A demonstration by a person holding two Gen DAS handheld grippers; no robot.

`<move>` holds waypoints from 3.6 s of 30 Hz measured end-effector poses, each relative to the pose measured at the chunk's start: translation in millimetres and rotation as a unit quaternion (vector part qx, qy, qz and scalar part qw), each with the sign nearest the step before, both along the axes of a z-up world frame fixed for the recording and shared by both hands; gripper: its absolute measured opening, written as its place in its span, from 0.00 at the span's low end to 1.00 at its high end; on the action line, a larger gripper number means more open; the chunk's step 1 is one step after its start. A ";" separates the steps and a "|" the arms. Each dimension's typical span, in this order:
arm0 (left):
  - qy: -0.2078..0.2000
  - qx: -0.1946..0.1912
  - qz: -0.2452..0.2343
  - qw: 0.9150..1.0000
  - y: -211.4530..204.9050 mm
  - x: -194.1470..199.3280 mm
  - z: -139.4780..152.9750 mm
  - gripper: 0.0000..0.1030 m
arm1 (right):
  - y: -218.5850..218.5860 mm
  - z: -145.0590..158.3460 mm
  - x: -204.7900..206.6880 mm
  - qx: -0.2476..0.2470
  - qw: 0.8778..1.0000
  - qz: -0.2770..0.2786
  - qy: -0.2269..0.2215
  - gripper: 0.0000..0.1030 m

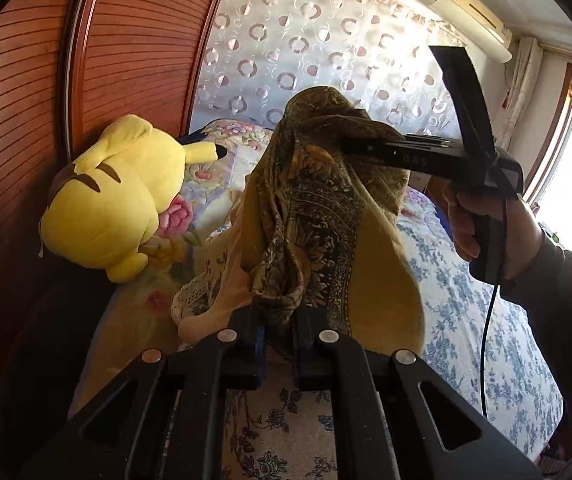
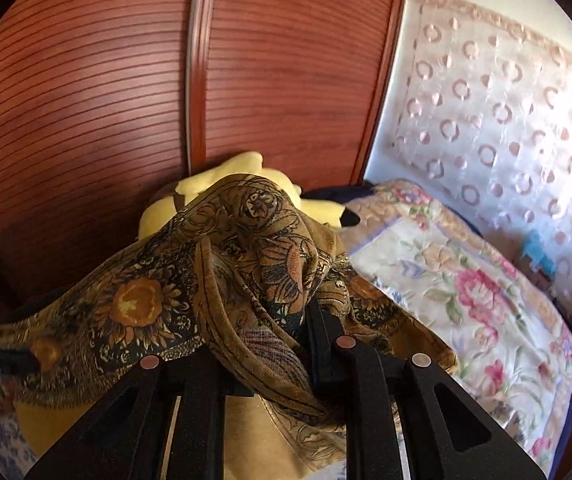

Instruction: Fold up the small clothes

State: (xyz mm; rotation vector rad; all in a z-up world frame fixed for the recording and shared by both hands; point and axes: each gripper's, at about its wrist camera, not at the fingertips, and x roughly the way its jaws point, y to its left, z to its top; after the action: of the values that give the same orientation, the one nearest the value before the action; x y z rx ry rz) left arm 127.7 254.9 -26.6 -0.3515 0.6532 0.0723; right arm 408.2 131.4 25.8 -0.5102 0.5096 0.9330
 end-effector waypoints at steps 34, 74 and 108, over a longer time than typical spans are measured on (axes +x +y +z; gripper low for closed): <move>-0.029 0.098 -0.033 0.994 -63.1 -26.2 37.1 0.82 | -114.1 15.6 -63.7 0.089 0.990 -0.102 0.042 0.53; -0.092 0.128 -0.128 0.979 -267.1 -83.8 98.7 0.82 | -335.3 48.5 -399.0 0.190 0.922 -0.330 -0.069 0.73; -0.111 0.131 -0.117 0.978 -270.9 -97.4 112.0 0.82 | -349.8 40.5 -394.0 0.193 0.921 -0.331 -0.070 0.73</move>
State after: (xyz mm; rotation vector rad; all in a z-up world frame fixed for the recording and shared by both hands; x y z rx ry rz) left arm 30.3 -16.0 85.3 -0.0257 0.4522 -0.1052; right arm 14.2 -218.4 66.3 -0.0249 0.3192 0.3230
